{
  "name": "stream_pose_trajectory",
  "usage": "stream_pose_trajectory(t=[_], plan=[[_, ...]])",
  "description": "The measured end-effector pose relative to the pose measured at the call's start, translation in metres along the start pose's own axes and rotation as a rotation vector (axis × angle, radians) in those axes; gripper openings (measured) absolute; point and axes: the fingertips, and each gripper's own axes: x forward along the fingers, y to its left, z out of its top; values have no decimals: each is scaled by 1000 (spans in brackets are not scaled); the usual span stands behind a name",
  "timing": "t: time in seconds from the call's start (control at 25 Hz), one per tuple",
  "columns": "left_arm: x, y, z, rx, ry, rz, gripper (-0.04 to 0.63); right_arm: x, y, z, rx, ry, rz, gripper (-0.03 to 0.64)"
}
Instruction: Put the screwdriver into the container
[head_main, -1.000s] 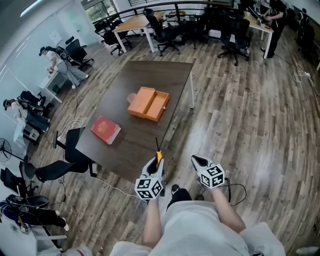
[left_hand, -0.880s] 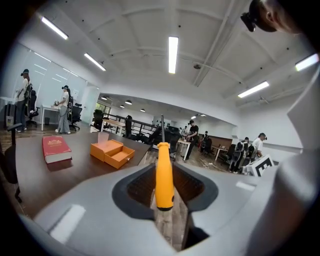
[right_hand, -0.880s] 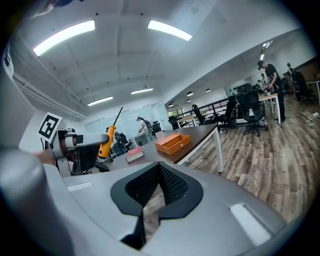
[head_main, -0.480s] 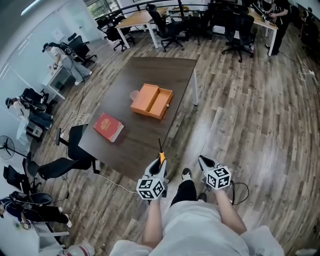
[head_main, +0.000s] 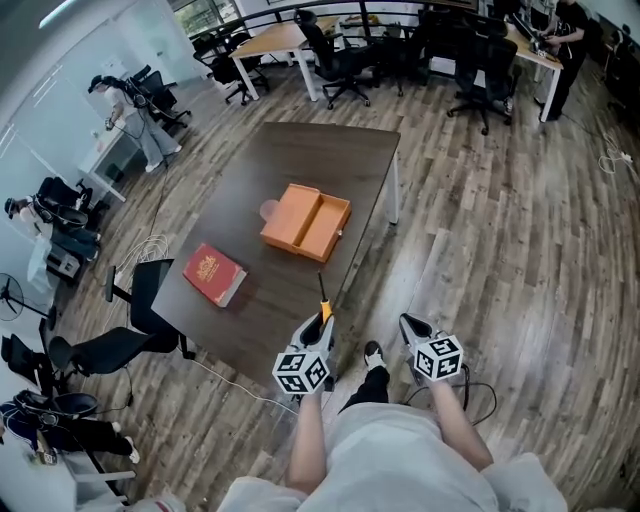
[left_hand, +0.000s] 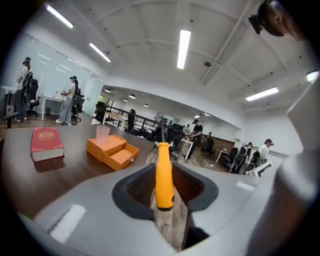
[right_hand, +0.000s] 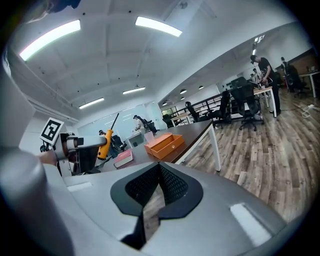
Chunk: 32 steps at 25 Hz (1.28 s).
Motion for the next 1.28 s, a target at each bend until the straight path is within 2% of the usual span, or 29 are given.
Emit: stream_pose_trajectory(t=[0.52,0.76,1.0,1.28], plan=[[115,82,48,-81,17,7,161,120,-26,25,-43,126,17,3],[148,107,59,-86,38,1,161,159,-39,36,-47,152,9,2],[159,125,64,-98,51,-14,161,196,-44,59,-40,71,-30,2],[167,134,77,-83,68,-13,161,218,-27,72,-20,77,23,2]])
